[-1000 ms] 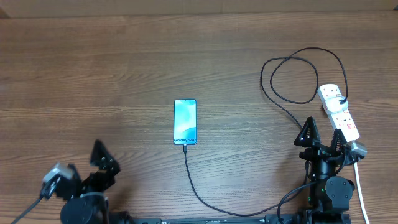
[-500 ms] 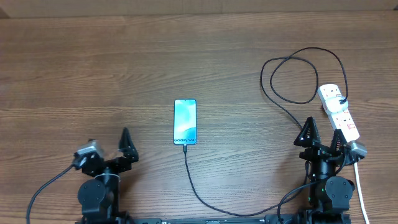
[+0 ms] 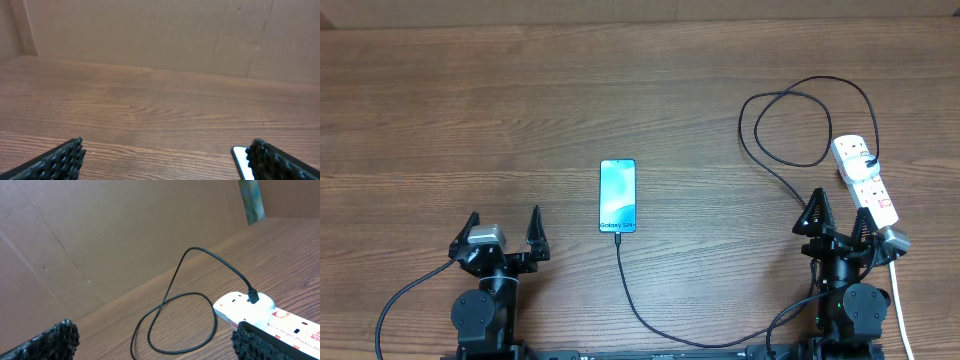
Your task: Plug charger to phone and switch on socket
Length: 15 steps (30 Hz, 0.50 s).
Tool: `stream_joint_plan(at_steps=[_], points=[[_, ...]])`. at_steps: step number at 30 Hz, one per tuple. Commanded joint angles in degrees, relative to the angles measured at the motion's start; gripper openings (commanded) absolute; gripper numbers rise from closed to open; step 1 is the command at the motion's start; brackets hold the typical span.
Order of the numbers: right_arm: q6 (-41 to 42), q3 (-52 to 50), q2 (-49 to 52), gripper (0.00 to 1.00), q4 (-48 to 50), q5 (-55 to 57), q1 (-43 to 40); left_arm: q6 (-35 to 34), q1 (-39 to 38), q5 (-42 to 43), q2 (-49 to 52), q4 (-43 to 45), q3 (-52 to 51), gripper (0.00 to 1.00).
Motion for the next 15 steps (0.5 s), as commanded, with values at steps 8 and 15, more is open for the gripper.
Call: stream_joint_plan(at_steps=[8, 15], points=[[0.2, -0.6, -0.7, 1.00, 0.3, 0.6, -0.2, 4.8, -1.4, 0.8, -0.7, 0.1, -0.5, 1.00], [0.2, -0.6, -0.7, 1.00, 0.3, 0.6, -0.2, 4.1, -1.9, 0.9, -0.7, 0.3, -0.5, 1.00]])
